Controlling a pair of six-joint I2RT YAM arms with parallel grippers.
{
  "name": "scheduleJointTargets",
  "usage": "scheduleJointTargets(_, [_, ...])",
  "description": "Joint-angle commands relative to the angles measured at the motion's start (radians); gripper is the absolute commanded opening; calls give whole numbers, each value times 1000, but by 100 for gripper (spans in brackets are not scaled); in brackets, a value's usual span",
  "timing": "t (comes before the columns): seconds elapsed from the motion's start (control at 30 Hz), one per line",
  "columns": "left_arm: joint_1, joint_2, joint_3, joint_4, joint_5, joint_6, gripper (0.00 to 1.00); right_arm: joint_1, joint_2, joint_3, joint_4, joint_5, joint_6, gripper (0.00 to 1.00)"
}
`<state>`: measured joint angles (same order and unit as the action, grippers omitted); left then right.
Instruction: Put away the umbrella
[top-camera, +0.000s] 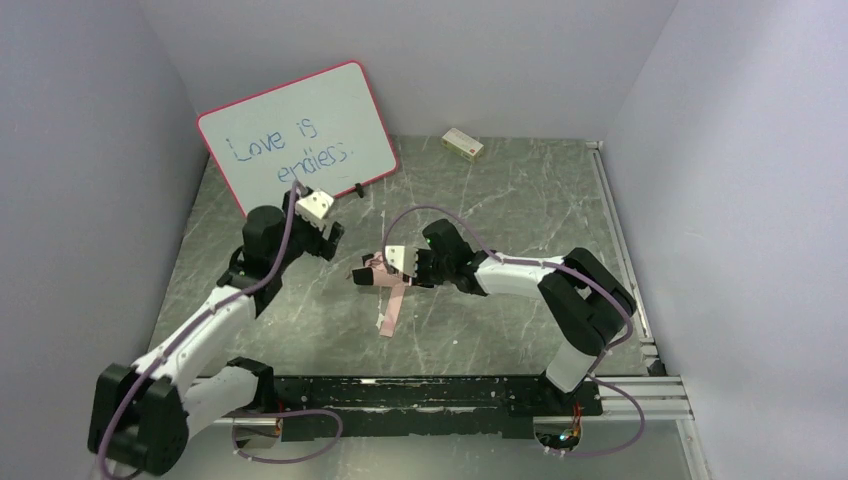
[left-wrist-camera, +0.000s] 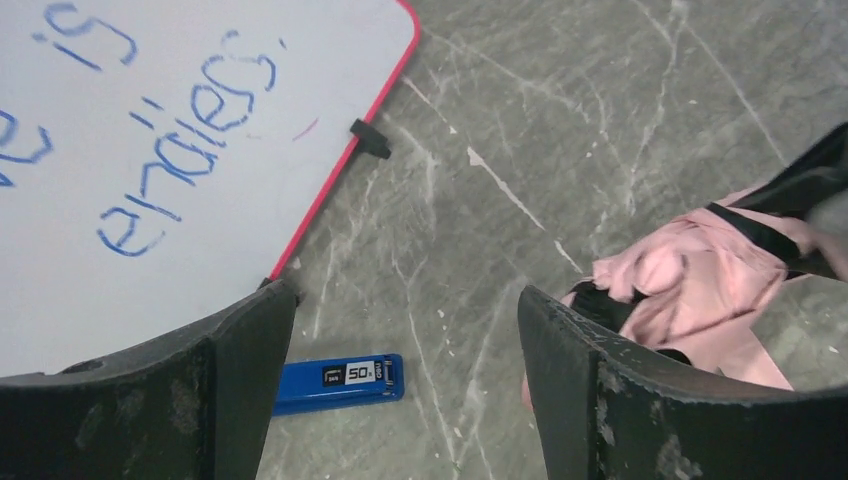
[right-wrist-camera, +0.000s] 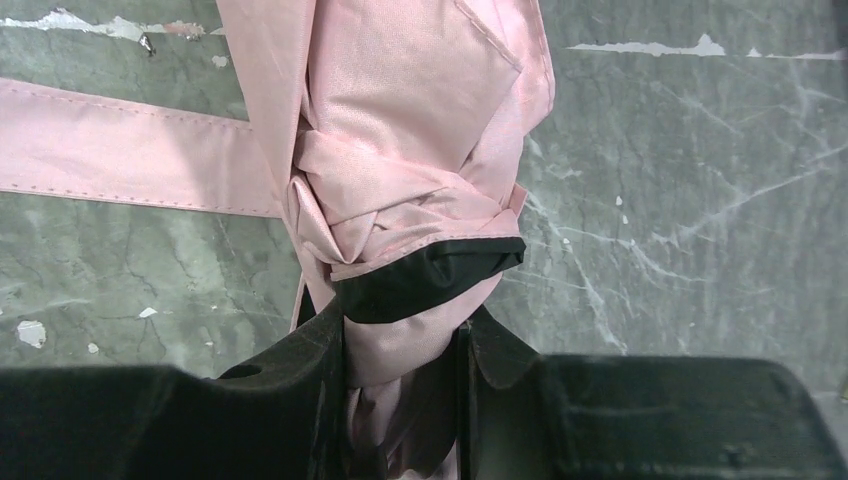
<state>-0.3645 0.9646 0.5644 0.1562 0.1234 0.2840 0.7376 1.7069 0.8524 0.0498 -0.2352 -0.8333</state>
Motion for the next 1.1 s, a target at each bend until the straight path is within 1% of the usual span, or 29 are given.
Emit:
scheduleJointTargets(0.0, [104, 143, 99, 94, 306, -59, 84, 33, 43, -109, -9, 209, -51, 9])
scheduleJointTargets(0.03, [108, 182, 129, 73, 362, -25, 85, 42, 40, -120, 5, 222, -56, 9])
scheduleJointTargets(0.13, [108, 328, 257, -102, 598, 127, 85, 59, 36, -134, 33, 252, -67, 9])
scheduleJointTargets(0.23, [108, 490, 417, -394, 762, 326, 84, 75, 29, -144, 52, 278, -76, 9])
scheduleJointTargets(0.33, [108, 631, 534, -621, 841, 487, 82, 88, 27, -150, 60, 279, -76, 9])
scheduleJointTargets(0.43, [108, 724, 591, -738, 906, 601, 81, 103, 27, -160, 75, 291, -82, 9])
scheduleJointTargets(0.6, [85, 838, 664, -856, 960, 699, 80, 109, 22, -176, 87, 293, -79, 9])
scheduleJointTargets(0.73, [37, 899, 718, -926, 957, 745, 79, 112, 22, -184, 88, 299, -82, 9])
scheduleJointTargets(0.9, [-21, 928, 744, -941, 914, 743, 79, 114, 14, -193, 92, 301, -81, 9])
scheduleJointTargets(1.07, [-30, 925, 719, -919, 885, 719, 79, 119, 16, -187, 92, 303, -81, 9])
